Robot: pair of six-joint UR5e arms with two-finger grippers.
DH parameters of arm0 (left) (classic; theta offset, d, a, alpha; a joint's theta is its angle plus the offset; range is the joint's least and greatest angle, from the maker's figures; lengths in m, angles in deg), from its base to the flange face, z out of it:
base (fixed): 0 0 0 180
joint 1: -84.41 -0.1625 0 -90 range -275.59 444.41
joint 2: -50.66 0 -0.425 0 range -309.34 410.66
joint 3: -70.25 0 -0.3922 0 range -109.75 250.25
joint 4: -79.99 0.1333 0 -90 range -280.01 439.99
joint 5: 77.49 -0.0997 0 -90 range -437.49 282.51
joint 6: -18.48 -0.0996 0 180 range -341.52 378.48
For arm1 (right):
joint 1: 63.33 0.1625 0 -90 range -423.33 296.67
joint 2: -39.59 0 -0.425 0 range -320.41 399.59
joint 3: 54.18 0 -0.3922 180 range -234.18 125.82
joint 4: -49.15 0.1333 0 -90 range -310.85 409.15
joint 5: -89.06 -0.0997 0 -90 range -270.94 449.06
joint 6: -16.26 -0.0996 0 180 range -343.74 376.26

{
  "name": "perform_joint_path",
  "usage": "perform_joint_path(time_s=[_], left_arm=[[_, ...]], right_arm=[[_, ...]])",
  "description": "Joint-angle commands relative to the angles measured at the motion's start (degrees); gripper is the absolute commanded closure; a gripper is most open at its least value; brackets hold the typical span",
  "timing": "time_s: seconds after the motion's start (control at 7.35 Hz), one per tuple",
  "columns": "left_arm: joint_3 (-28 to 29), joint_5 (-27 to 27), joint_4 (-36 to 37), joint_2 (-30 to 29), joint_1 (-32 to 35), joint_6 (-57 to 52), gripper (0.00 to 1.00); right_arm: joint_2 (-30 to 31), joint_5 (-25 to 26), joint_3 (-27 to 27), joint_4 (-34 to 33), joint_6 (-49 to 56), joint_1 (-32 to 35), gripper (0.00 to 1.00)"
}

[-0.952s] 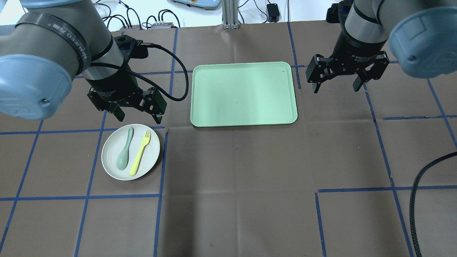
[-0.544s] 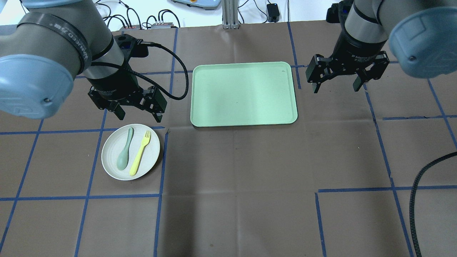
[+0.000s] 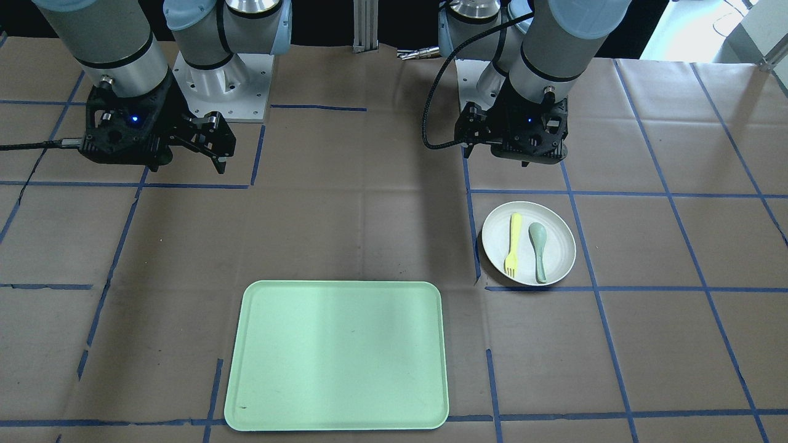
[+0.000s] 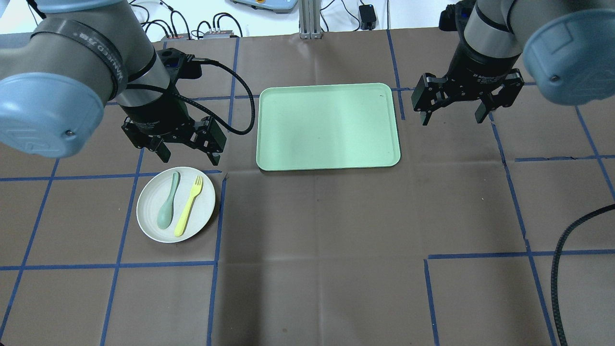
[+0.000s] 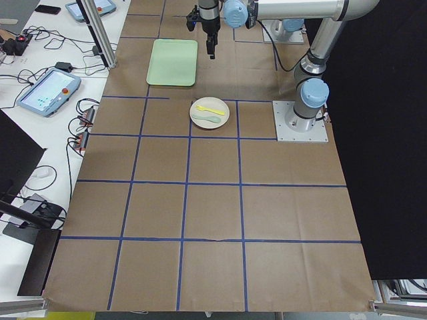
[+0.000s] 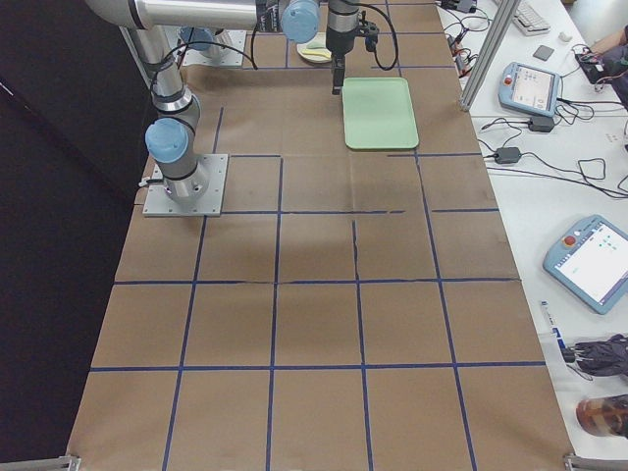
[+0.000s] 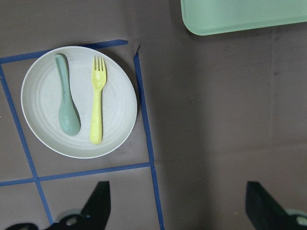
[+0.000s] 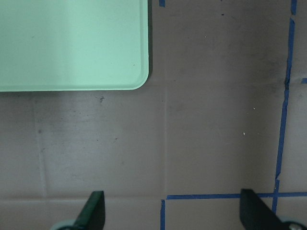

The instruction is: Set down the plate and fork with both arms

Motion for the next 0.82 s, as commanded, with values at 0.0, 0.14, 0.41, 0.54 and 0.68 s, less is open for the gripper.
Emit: perform_joint_path(time_s=[0.0, 0.14, 0.41, 0.54, 0.68], left_arm=[[-0.06, 0.26, 0.69, -0.54, -0.09, 0.04, 0.0], [-0.06, 0.26, 3.74, -2.37, -0.44, -1.09, 0.01], [-1.11, 0.26, 5.18, -4.84, -7.6, -7.31, 0.01], [-4.51, 0.26, 6.92, -5.63, -13.65, -12.04, 0.01], [-9.16, 0.26, 12.07, -5.99, -17.63, -16.18, 0.01]], right_arm=[[0.0, -0.07, 0.0, 0.0, 0.0, 0.0, 0.0], [0.0, 0.02, 0.0, 0.0, 0.0, 0.0, 0.0], [0.0, 0.02, 0.0, 0.0, 0.0, 0.0, 0.0], [0.0, 0.02, 0.0, 0.0, 0.0, 0.0, 0.0], [0.0, 0.02, 0.0, 0.0, 0.0, 0.0, 0.0]])
